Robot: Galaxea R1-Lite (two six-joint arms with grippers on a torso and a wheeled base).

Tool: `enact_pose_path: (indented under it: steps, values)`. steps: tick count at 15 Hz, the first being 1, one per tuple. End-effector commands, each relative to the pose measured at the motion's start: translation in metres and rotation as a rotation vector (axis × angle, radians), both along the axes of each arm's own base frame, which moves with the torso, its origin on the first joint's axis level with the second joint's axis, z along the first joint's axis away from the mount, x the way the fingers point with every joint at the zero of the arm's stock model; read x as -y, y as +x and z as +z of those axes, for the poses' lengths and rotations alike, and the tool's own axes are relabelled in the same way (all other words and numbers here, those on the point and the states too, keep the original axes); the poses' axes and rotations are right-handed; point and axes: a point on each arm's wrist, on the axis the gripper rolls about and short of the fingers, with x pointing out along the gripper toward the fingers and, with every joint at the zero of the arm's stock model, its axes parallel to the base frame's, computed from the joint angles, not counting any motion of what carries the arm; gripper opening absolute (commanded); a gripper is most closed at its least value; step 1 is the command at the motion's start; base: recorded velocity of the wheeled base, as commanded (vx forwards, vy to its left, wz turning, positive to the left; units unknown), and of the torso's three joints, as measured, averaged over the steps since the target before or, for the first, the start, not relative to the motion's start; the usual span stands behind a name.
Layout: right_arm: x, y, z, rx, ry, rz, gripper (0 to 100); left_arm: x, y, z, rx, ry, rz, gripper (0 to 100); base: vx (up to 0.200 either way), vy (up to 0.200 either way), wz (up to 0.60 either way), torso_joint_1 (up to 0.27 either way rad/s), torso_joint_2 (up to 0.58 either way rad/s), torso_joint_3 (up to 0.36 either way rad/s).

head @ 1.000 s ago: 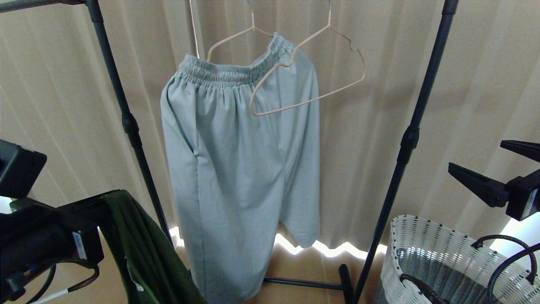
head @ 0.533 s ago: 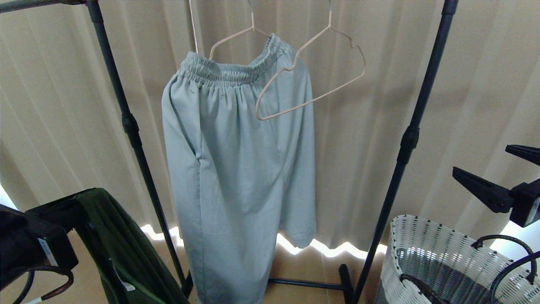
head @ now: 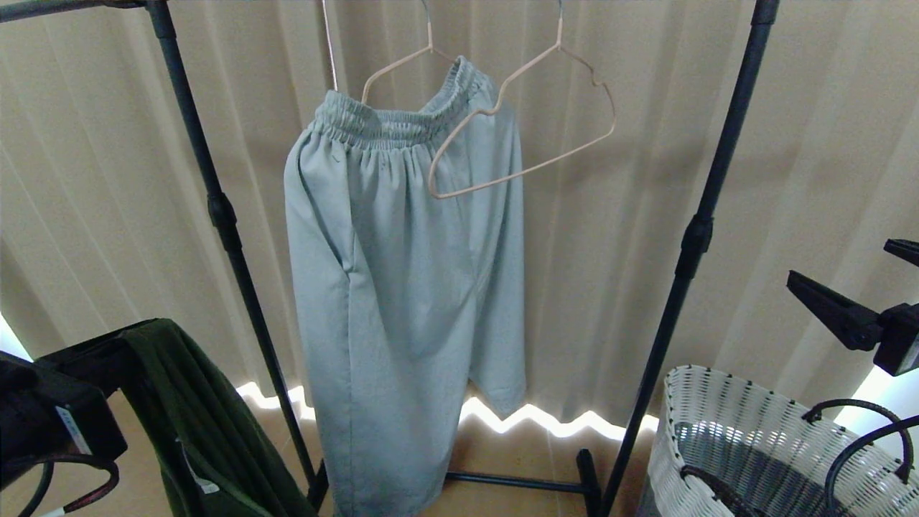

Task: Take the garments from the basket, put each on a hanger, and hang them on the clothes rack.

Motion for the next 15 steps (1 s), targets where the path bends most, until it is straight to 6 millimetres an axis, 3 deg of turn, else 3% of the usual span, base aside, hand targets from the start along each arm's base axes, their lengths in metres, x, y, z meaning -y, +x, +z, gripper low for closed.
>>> enact_pose_path:
  steps: [1, 3, 7, 15]
  values:
    - [0.0003, 0.0007, -0.0004, -0.003, -0.002, -0.002, 100, 0.0003, 0.0008, -0.001, -0.005, 0.003, 0.001, 0, 0.0, 0.0, 0.0, 0.0, 0.0, 0.0]
    - [0.0001, 0.0008, 0.0001, -0.001, 0.0, -0.001, 100, 0.0003, 0.0007, -0.0014, -0.006, 0.004, 0.001, 0, 0.0, 0.0, 0.0, 0.001, -0.04, -0.013]
    - [0.0, 0.0016, 0.0034, 0.01, -0.001, -0.002, 100, 0.0002, 0.0005, -0.0008, -0.004, 0.003, 0.001, 0, 0.0, 0.0, 0.0, 0.061, -0.25, -0.275]
    - [0.0001, 0.0012, 0.003, 0.008, -0.002, -0.004, 100, 0.0, 0.0002, -0.0006, -0.002, 0.002, 0.001, 0, 0.0, 0.0, 0.0, 0.14, -0.49, -0.312]
